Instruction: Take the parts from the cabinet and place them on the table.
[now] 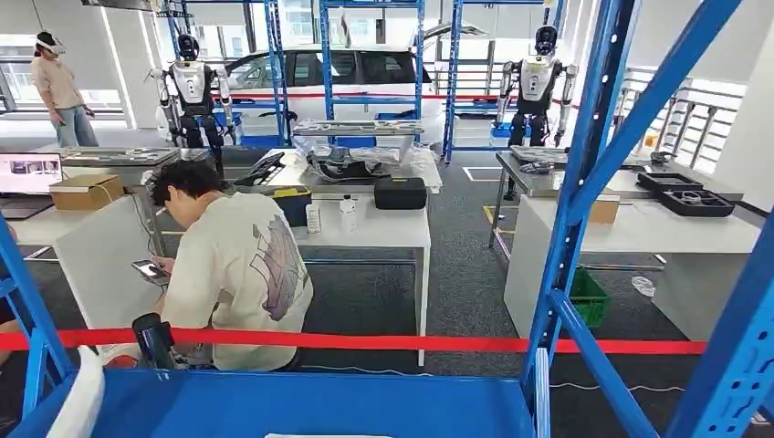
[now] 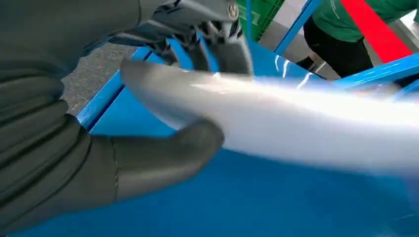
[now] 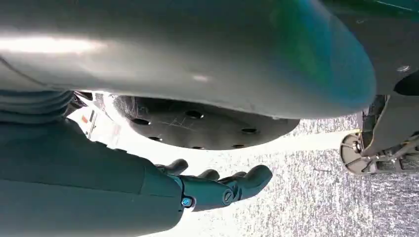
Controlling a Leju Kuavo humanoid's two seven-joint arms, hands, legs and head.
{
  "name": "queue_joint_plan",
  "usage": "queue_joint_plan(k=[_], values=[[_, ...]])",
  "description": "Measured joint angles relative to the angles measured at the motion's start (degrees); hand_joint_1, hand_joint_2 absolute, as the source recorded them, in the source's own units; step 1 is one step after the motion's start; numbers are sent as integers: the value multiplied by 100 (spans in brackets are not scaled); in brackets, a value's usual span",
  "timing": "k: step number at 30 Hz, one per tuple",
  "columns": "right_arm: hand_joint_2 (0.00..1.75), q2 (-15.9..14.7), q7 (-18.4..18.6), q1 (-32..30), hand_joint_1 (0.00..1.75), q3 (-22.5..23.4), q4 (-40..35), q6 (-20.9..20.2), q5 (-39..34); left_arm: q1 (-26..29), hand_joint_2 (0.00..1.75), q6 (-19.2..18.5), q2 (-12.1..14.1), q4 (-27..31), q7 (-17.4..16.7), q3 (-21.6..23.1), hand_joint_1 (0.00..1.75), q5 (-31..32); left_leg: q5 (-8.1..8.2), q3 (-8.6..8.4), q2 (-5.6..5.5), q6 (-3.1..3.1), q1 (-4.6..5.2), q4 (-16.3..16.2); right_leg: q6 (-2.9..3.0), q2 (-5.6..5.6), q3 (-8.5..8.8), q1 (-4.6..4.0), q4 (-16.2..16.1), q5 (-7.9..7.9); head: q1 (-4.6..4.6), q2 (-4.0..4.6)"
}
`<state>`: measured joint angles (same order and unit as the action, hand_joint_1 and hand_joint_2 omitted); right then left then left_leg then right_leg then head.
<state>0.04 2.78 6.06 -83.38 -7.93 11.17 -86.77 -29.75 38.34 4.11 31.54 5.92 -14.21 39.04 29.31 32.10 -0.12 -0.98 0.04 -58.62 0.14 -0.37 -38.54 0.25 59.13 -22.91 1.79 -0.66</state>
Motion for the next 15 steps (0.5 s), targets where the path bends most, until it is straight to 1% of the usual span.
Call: queue_joint_plan(k=[6, 15], values=[[0, 0, -7, 0, 0, -76, 0, 0, 4, 61, 175, 0, 54, 33, 103, -59, 175, -17, 1, 2, 0, 1, 0, 0, 0, 1, 1, 0, 0, -1, 0, 0], [0, 0, -7, -1, 0, -87, 0, 0, 11, 121, 175, -2, 109, 116, 148, -114, 175, -66, 1, 0, 0, 1, 0, 0, 0, 0, 3, 1, 0, -1, 0, 0]])
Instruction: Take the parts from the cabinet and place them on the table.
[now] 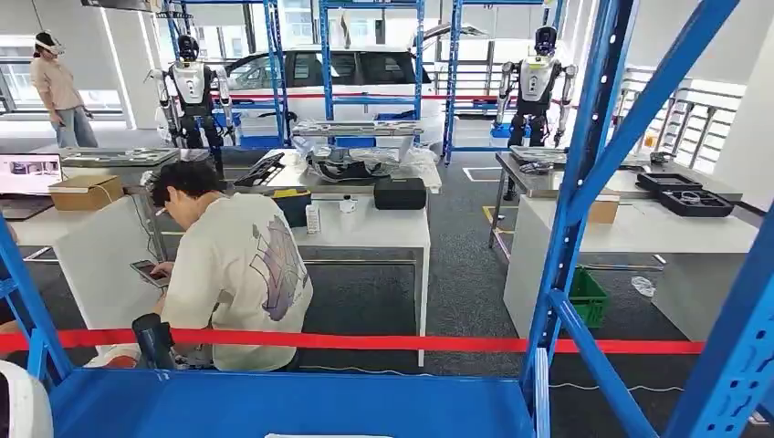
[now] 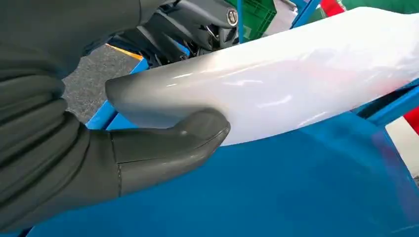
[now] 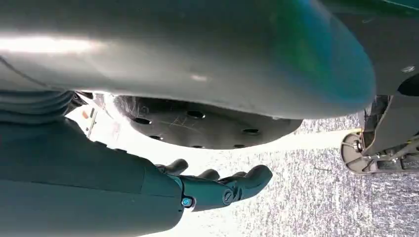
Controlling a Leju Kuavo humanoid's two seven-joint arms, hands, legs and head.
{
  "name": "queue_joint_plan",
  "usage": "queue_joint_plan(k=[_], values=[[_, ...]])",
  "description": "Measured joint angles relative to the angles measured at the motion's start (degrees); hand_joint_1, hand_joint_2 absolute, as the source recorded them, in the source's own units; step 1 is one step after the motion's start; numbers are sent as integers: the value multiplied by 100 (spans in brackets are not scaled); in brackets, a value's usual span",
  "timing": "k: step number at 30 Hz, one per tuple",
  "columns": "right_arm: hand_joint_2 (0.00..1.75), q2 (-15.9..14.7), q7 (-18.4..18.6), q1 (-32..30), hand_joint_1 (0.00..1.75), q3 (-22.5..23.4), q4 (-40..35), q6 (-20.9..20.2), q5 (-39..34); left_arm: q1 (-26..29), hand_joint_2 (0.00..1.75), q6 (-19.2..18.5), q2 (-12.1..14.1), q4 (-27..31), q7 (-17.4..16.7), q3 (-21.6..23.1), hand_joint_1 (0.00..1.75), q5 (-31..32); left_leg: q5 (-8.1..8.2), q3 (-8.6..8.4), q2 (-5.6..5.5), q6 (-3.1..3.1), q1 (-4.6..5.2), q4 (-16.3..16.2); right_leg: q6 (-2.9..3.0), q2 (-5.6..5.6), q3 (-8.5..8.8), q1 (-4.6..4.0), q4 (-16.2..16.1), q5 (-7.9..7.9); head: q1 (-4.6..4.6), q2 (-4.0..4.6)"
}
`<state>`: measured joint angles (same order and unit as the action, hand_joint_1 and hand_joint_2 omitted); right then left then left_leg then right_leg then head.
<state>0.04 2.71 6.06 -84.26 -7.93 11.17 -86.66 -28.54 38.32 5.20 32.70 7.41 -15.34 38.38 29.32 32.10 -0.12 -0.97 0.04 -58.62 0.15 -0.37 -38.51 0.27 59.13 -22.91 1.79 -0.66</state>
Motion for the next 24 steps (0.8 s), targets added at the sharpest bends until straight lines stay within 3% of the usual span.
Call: queue_joint_plan(k=[18, 24], values=[[0, 0, -2, 1, 0, -92, 0, 0, 2, 300, 175, 11, 39, 337, 83, -33, 175, 182, 0, -4, 1, 0, 0, 0, 1, 0, 1, -1, 0, 0, 0, 0], [0, 0, -11, 3, 0, -94, 0, 0, -11, 367, 175, 138, 20, 635, -139, -33, 175, 688, 0, -10, 2, 0, 0, 0, 1, -1, -1, -3, -1, 0, 2, 0]])
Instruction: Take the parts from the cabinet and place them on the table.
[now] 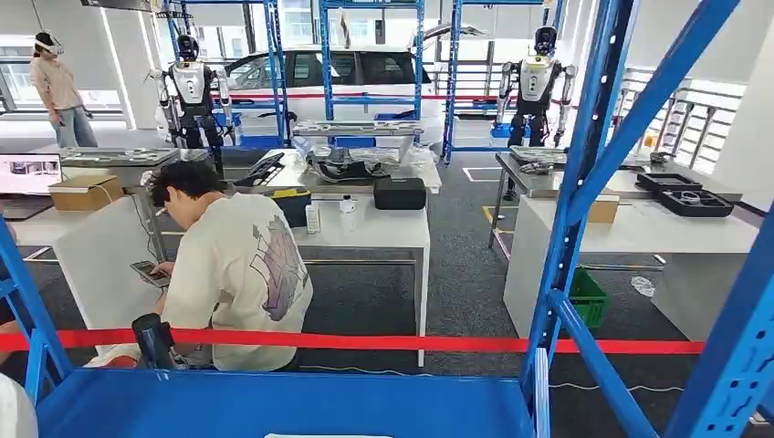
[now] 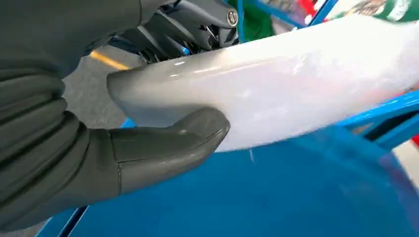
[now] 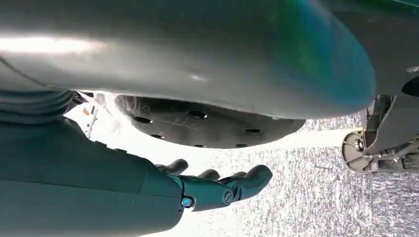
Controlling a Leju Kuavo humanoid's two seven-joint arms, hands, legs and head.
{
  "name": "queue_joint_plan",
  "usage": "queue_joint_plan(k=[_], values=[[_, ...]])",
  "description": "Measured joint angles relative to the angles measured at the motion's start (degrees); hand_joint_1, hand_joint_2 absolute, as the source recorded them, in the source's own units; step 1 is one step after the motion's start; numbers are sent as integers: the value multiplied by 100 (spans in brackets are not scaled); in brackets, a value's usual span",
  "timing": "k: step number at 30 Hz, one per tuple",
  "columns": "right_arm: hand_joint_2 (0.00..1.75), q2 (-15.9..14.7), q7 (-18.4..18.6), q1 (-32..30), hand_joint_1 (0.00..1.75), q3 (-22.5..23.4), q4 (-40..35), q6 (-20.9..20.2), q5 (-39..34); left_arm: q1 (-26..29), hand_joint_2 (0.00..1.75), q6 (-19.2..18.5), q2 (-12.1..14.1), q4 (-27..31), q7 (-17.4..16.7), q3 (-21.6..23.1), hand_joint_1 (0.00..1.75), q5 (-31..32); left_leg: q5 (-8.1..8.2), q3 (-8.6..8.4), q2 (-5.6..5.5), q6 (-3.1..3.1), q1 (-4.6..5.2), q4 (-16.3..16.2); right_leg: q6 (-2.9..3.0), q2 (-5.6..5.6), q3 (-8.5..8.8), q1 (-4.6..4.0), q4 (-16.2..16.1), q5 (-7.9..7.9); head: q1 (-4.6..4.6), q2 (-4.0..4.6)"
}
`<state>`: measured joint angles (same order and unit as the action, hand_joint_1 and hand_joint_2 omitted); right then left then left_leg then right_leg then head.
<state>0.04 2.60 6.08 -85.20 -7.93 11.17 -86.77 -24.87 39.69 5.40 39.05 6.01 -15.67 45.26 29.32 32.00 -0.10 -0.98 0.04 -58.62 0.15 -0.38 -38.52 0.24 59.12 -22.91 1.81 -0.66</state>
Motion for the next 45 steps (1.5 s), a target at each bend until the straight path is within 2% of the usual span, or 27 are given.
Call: queue_joint_plan(k=[2, 3, 8, 13, 17, 21, 25, 27, 32, 34, 35, 36, 37, 39, 40, 41, 42, 43, 44, 45], values=[[0, 0, -4, 0, 0, 0, 0, 0, -2, 80, 175, -48, -29, 321, -108, 0, 175, 187, -1, -22, 1, -1, 0, 0, 0, -1, -2, -2, 0, 1, 0, 0], [0, 0, -13, -2, 0, 0, 0, 0, -5, 139, 175, -196, -35, 624, -125, 0, 175, 288, -4, -33, 1, -3, 0, -1, -1, -1, -4, -3, 1, 5, -2, 0], [0, 0, -89, -5, 0, 0, 0, 0, -7, 205, 175, -1274, 92, 2303, -38, 305, 175, 569, -5, -31, -7, -2, -2, -3, -1, -2, -5, -7, 1, 5, -2, 0], [0, 0, -157, -1, 0, -9, 0, 0, -7, 109, 175, -1565, 151, 3374, 72, 998, 175, 758, -2, -29, -5, 0, 4, -2, -2, 0, -1, 1, 0, 4, 0, 0], [0, 0, -199, 4, 0, -11, 0, 0, -9, 184, 175, -1521, 124, 3962, 236, 1741, 175, 1212, -1, -33, -5, 2, 8, -3, -3, -1, -1, 4, -3, 4, -2, 0], [0, 0, -188, 12, 0, -11, 0, 0, -9, 355, 175, -1498, -81, 4454, 212, 2598, 175, 1859, 2, -28, -6, 6, 10, -3, -3, 1, -1, 6, -3, 3, -2, 0], [0, 0, -131, 5, 0, 4, 0, 0, -11, 618, 175, -1053, -203, 4972, -134, 3452, 175, 2919, 23, 6, 9, 31, 27, -15, -25, -7, 6, 28, -14, -1, -2, 0], [0, 0, -79, 7, 0, 11, 0, 0, -11, 730, 175, -935, -219, 5151, -232, 3815, 175, 3126, 31, 9, 8, 47, 42, -14, -43, -2, 8, 42, -13, -4, 0, 0], [0, 0, -66, -9, 0, 11, 0, 0, -11, 968, 175, -665, -175, 5445, -330, 4221, 175, 3388, 31, 12, 5, 84, 76, -25, -91, -3, 11, 77, -16, 14, -2, 0], [0, 0, -76, -16, 0, 20, 0, 0, -11, 1055, 175, -608, -151, 5524, -339, 4310, 175, 3425, -39, 4, 1, 130, 90, -2, -155, -5, 31, 91, -53, 78, 0, 0], [0, 0, -81, -17, 0, 24, 0, 0, -11, 1089, 175, -575, -147, 5548, -346, 4343, 175, 3475, -110, -59, 14, 155, 27, 86, -171, -6, 17, 74, -49, 47, 0, 0], [0, 0, -94, -18, 0, 28, 0, 0, -11, 1104, 175, -544, -144, 5559, -344, 4365, 175, 3517, -161, -49, 25, 169, 20, 121, -169, 1, -11, 85, 38, -117, -6, 0], [0, 0, -103, -24, 0, 37, 0, 0, -11, 1113, 175, -531, -140, 5566, -346, 4391, 175, 3537, -185, -30, 29, 189, 12, 127, -172, 2, -94, 78, 308, -390, -6, 0], [0, 0, -105, -22, 0, 118, 0, 0, -11, 1172, 175, -487, -125, 5566, -363, 4459, 175, 3578, -210, 20, 50, 201, 19, 113, -174, 3, -376, 78, 1222, -944, -9, 0], [0, 0, -105, -23, 0, 151, 0, 0, -11, 1194, 175, -485, -122, 5563, -365, 4472, 175, 3578, -223, 57, 61, 195, 21, 98, -178, 3, -450, 77, 1553, -1074, -11, 0], [0, 0, -103, -23, 0, 171, 0, 0, -11, 1194, 175, -485, -116, 5563, -365, 4494, 175, 3574, -240, 104, 64, 186, 19, 73, -181, 3, -395, 79, 1607, -1062, -11, 0], [0, 0, -100, -23, 0, 190, 0, 0, -11, 1190, 175, -488, -107, 5566, -357, 4511, 175, 3541, -252, 150, 63, 173, 12, 45, -179, 6, -219, 82, 1407, -956, -11, 0], [0, 0, -103, -21, 0, 216, 0, 0, -11, 1190, 175, -488, -101, 5572, -359, 4538, 175, 3526, -265, 194, 60, 153, 2, 15, -175, 9, 64, 85, 1015, -805, -11, 0], [0, 0, -100, -14, 0, 245, 0, 0, -11, 1190, 175, -494, -94, 5579, -359, 4562, 175, 3508, -277, 241, 56, 132, -9, -26, -171, 13, 430, 89, 489, -664, -11, 0], [0, 0, -101, 6, 0, 269, 0, 0, -11, 1189, 175, -496, -88, 5596, -359, 4577, 175, 3489, -289, 282, 58, 107, -14, -73, -154, 15, 663, 90, 47, -786, -11, 0]])
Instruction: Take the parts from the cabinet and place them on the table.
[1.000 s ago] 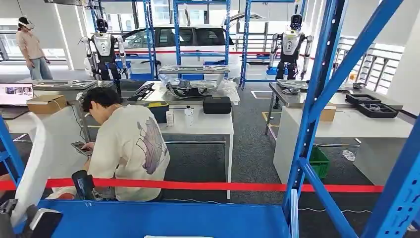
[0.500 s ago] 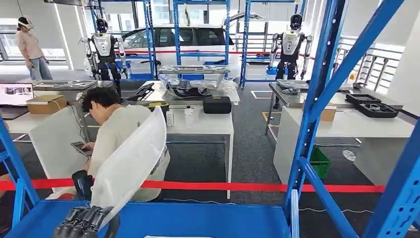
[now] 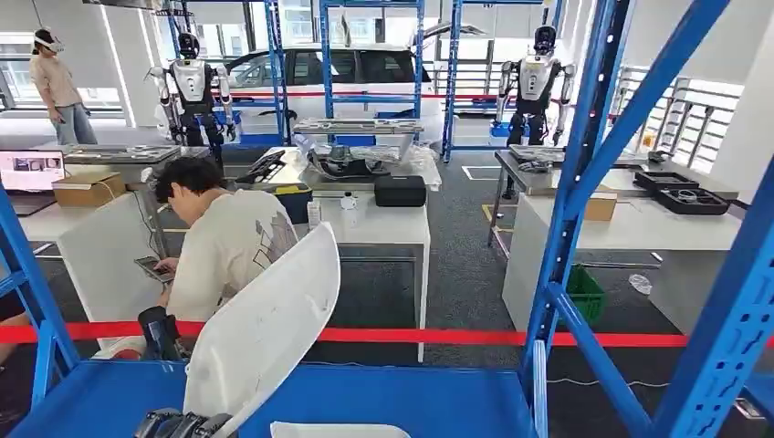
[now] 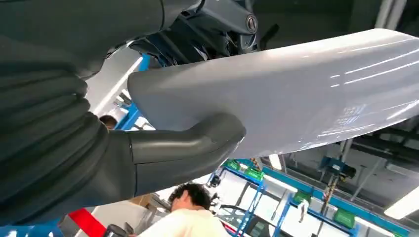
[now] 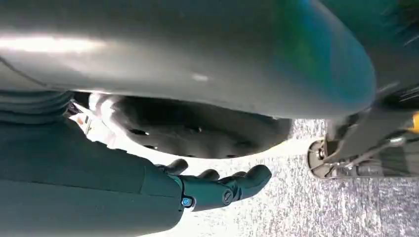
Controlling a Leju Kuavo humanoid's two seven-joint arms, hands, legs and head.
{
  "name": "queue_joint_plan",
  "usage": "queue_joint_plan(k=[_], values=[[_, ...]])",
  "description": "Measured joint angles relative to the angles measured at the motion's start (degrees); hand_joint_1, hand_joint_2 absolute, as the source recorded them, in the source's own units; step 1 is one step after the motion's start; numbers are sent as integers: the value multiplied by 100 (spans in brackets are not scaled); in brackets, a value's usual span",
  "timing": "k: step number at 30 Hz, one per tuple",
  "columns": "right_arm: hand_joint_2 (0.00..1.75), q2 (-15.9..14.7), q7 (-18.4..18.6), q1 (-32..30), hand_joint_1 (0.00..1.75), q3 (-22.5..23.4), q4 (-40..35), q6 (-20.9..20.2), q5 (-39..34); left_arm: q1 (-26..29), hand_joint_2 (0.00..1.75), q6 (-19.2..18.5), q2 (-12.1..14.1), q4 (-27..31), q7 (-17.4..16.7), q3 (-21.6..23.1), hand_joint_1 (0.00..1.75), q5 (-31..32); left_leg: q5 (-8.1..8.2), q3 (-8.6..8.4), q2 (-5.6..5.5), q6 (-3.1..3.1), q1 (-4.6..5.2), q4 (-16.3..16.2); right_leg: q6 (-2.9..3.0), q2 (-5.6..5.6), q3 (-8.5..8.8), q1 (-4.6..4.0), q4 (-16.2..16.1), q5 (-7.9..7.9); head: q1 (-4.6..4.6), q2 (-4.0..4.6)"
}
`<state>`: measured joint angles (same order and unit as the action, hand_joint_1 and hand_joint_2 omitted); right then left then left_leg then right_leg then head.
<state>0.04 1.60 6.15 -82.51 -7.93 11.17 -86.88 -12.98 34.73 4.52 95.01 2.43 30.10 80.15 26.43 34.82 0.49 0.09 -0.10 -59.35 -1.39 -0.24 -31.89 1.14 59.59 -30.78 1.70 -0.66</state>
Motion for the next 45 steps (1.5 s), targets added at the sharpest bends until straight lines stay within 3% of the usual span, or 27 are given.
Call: queue_joint_plan(k=[1, 5, 7, 9, 10, 11, 13, 15, 16, 20, 21, 24, 25, 26, 28, 30, 31, 32, 33, 36, 37, 38, 40, 41, 42, 43, 45], values=[[0, 0, 2, -5, 0, 22, 0, 0, 0, -5, 175, -9, 11, 18, -2, 13, 175, -15, -12, 28, -9, -48, 18, -1, 39, -24, -16, -59, 124, 141, -2, -2], [0, 4, 20, -23, 0, 99, 0, 0, 0, 43, 175, 55, 61, 120, -151, 37, 175, 81, -98, 47, -26, -214, 4, -10, 218, -21, -104, -54, 26, 197, 4, 0], [0, 4, 15, -14, 0, 131, 2, 2, 0, 128, 175, 133, 131, 228, -247, 37, 175, 24, 346, 192, -39, -264, -17, -340, 296, 2, -173, -39, 10, 294, 15, 0], [0, 4, 4, -19, 0, 142, 4, 2, 2, 290, 175, 140, 223, 401, -371, -18, 175, -61, 924, 394, -38, -300, -30, -1112, 333, 4, -294, -54, 11, 386, 15, 0], [0, 4, 0, -20, 0, 144, 7, 2, 2, 423, 175, 140, 269, 505, -433, -96, 175, -65, 1079, 442, -39, -311, -30, -1440, 337, 4, -363, -61, 12, 437, 15, 0], [0, 2, 0, -24, 0, 149, 9, 2, 4, 540, 175, 138, 315, 598, -450, -163, 175, -76, 1069, 417, -39, -315, -31, -1579, 336, 4, -437, -68, 14, 489, 17, 0], [0, -4, 2, -25, 0, 149, 15, 2, 11, 816, 175, 131, 405, 820, -485, -346, 175, -98, 720, 61, -38, -295, -31, -1232, 317, 3, -606, -77, 16, 612, 15, 0], [0, -11, -2, -27, 0, 149, 18, 2, 33, 1106, 175, 133, 481, 1080, -487, -567, 175, -98, 544, -624, -35, -257, -31, -317, 279, -4, -724, -79, 28, 732, 13, 0], [0, -13, -2, -41, 0, 147, 20, 2, 59, 1225, 175, 140, 507, 1203, -481, -671, 175, -96, 743, -956, -35, -240, -4, 165, 243, -6, -760, -99, 34, 765, 15, -2], [0, -17, 26, -58, 0, 31, 28, 6, 225, 2034, 175, 276, 680, 1703, -479, -1114, 175, -41, 597, -877, -39, -63, 72, 265, 77, -19, -720, -55, -51, 975, 17, -2], [0, -22, 20, -70, 0, -28, 28, -13, 241, 2214, 175, 338, 723, 1826, -462, -1218, 175, -22, 519, -817, -5, 0, 42, 278, 68, -20, -757, -15, -3, 894, 28, 8], [0, -26, -48, -85, 0, -52, 31, -17, 212, 2735, 175, 391, 785, 2050, -496, -1440, 175, 57, 335, -596, -1, 86, 51, 275, 51, -2, -953, -34, 898, -212, -2, 4], [0, -28, -57, -83, 0, -61, 31, -18, 216, 2888, 175, 430, 785, 2074, -533, -1501, 175, 105, 277, -519, 6, 92, 63, 267, 51, -1, -996, -42, 1307, -454, -4, 4], [0, -28, -61, -85, 0, -74, 31, -18, 223, 3016, 175, 464, 785, 2085, -557, -1552, 175, 136, 214, -421, 16, 91, 74, 246, 60, -1, -1016, -53, 1680, -539, -7, 2], [0, -28, -87, -98, 0, -83, 31, -18, 221, 3157, 175, 492, 785, 2092, -553, -1611, 175, 129, 98, -246, 12, 86, 84, 189, 108, -2, -792, -91, 1740, -223, -11, 2], [0, -42, -112, -103, 0, -94, 31, -15, 219, 3261, 175, 496, 780, 2092, -494, -1648, 175, 68, -10, -45, 5, 72, 83, 117, 189, -2, -139, -152, 981, 115, -11, 2], [0, -63, -183, -100, 0, -107, 37, -15, 206, 3262, 175, 498, 740, 2085, -369, -1666, 175, -12, -52, 3, 2, 60, 77, 82, 238, 0, 283, -191, 436, 40, -11, 2], [0, -83, -262, -100, 0, -109, 42, -17, 186, 3236, 175, 498, 680, 2054, -220, -1672, 175, -68, -86, 50, -6, 21, 99, 53, 281, 1, 618, -224, -131, -218, -13, 2], [0, -83, -324, -99, 0, -109, 42, -17, 140, 3205, 175, 498, 636, 2028, -87, -1681, 175, -116, -132, 50, 1, -9, 89, 59, 277, 3, 692, -221, -282, -289, -13, 2], [0, -118, -507, -138, 0, -74, 42, -17, 44, 3078, 175, 503, 417, 1932, 549, -1712, 175, -400, -295, 79, 1, -112, 79, 112, 366, 6, 574, -228, -327, -111, -11, 2], [0, -131, -533, -131, 0, -57, 44, -15, 46, 3054, 175, 507, 360, 1908, 808, -1749, 175, -501, -165, 118, -25, -134, 54, 42, 393, 42, 521, -200, -350, -32, -11, 7], [0, -175, -544, -131, 0, -52, 44, -9, 48, 3002, 175, 516, 212, 1866, 1191, -1865, 175, -639, 180, 216, -37, -173, 48, -158, 440, 46, 439, -189, -358, 25, -4, 2], [0, -223, -579, -133, 0, -52, 44, -22, 50, 2919, 175, 516, -44, 1772, 1603, -2132, 175, -789, 830, 339, -36, -237, 1, -850, 442, 52, 282, -186, -354, 153, 2, 2], [0, -265, -581, -133, 0, -52, 44, -22, 55, 2901, 175, 516, -149, 1735, 1712, -2245, 175, -826, 997, 381, -36, -265, -17, -1210, 437, 57, 190, -186, -347, 221, 4, 2], [0, -299, -566, -135, 0, -52, 44, -22, 59, 2891, 175, 516, -257, 1712, 1775, -2364, 175, -820, 937, 379, -35, -293, -36, -1491, 419, 68, 83, -184, -334, 301, 7, 2], [0, -323, -522, -135, 0, -52, 44, -22, 63, 2891, 175, 516, -343, 1698, 1790, -2442, 175, -789, 718, 308, -35, -314, -60, -1559, 397, 78, -25, -178, -320, 371, 7, 2], [0, -371, -472, -137, 0, -52, 44, -22, 66, 2890, 175, 516, -496, 1681, 1797, -2557, 175, -723, 254, -115, -34, -350, -109, -1138, 340, 87, -257, -157, -250, 509, 2, 2]])
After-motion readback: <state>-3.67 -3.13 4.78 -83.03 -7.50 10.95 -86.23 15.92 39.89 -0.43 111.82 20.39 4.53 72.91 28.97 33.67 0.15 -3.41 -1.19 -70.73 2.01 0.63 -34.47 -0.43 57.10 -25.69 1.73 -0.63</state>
